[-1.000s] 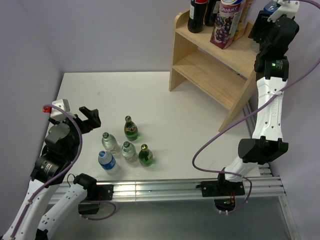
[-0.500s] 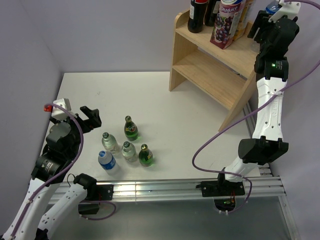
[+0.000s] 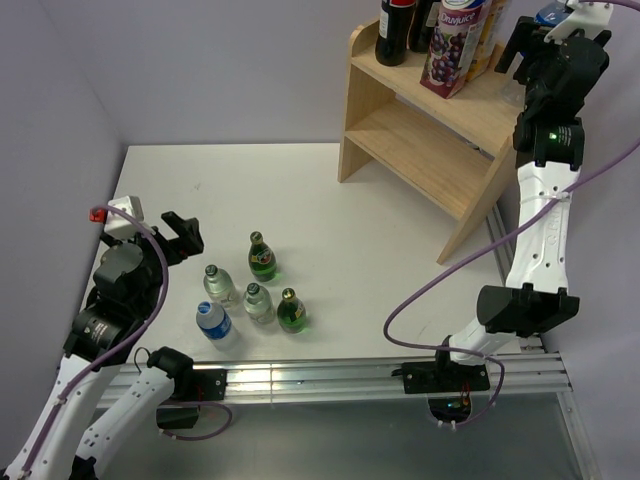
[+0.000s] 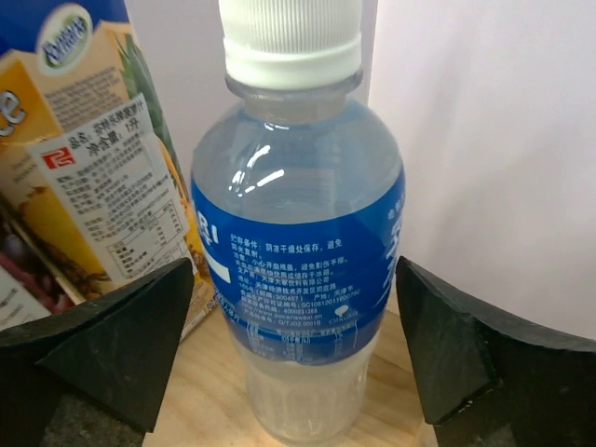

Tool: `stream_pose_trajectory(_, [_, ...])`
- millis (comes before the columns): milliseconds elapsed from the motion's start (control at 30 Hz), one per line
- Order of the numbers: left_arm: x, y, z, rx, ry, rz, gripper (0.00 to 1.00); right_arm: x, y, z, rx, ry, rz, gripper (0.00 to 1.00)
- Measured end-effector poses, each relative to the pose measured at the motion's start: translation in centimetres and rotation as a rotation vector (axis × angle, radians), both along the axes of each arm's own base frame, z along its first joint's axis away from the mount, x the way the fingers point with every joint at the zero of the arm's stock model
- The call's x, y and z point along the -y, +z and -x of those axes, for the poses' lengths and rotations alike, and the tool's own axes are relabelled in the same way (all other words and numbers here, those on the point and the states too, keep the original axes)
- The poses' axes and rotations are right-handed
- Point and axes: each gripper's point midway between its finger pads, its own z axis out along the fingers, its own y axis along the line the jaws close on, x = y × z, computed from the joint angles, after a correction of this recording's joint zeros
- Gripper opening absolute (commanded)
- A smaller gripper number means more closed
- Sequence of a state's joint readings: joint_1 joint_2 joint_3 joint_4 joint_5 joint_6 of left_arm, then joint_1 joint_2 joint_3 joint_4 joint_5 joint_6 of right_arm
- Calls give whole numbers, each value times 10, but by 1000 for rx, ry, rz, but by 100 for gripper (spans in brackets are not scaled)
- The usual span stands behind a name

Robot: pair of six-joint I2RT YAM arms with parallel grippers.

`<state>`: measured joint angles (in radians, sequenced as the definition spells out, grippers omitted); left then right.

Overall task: Place and organize the beverage onto the shelf
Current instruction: Place the drink on the shelf, then pick up the drink from the center of the board.

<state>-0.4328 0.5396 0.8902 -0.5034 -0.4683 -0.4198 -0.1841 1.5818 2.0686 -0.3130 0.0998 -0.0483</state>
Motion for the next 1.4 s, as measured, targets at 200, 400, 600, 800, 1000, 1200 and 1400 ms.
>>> stream_pose_trajectory(200, [2, -4, -4, -18, 1, -8, 99, -3, 12, 14, 27, 2, -8, 100])
stream_pose_trajectory(400, [2, -16, -13, -76, 26, -27, 100, -16, 27, 37, 74, 44, -50, 100])
stream_pose_trajectory(600, [-7, -12, -13, -122, 106, 1, 99, -40, 29, 71, 99, 112, -109, 100])
stream_pose_trajectory(800, [-17, -1, -6, -184, 218, 108, 99, -97, 6, 117, 95, 249, -171, 100])
stream_pose_trajectory(1000, [-21, -5, 13, -287, 266, 163, 100, -161, -38, 151, 33, 440, -253, 100])
stream_pose_trajectory(1200, [5, -24, 35, -439, 78, 138, 100, -188, -82, 157, -82, 495, -289, 100])
stream_pose_trajectory(1400, [18, -32, 57, -574, -52, 73, 99, -195, -127, 151, -219, 498, -262, 100])
